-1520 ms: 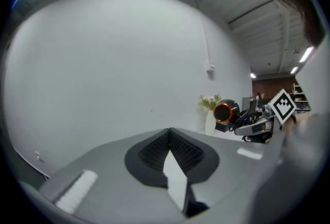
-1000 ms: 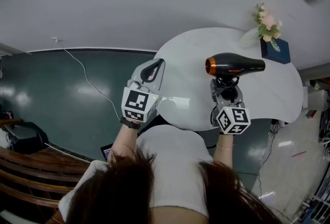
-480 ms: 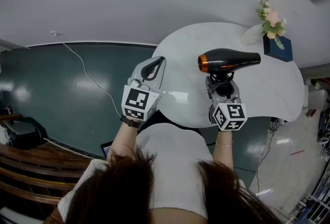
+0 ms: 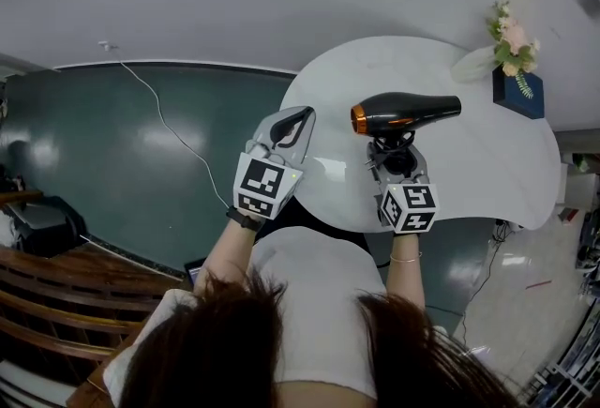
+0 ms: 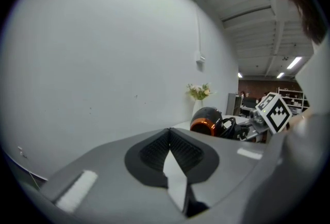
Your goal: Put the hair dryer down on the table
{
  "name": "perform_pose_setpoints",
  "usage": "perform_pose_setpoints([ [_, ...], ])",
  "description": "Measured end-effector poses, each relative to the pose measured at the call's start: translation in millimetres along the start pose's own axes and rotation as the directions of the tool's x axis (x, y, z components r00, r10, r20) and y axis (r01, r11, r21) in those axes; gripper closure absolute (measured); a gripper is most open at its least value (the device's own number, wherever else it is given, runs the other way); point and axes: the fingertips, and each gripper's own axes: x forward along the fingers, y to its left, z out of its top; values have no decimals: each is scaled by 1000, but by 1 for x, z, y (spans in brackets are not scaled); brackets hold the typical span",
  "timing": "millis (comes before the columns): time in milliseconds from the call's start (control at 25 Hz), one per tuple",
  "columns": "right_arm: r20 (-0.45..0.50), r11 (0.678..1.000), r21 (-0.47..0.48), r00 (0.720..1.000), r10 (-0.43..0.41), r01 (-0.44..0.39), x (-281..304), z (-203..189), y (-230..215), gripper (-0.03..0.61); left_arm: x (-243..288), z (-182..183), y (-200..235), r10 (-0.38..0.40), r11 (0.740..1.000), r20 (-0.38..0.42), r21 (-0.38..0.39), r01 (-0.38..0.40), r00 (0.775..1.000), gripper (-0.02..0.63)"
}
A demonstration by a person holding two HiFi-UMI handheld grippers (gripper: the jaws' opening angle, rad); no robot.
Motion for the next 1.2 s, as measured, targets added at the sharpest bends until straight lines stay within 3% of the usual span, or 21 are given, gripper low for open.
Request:
perform_pose_setpoints([
  [680, -200, 1000, 2, 979, 31, -31, 42, -84, 8, 322, 13, -46, -12, -41, 996, -69, -79, 35, 997, 555],
  [1200, -274, 999, -19, 961, 26, -33, 59, -109, 9, 322, 32, -57, -25, -92, 993, -97, -80, 85, 991, 555],
])
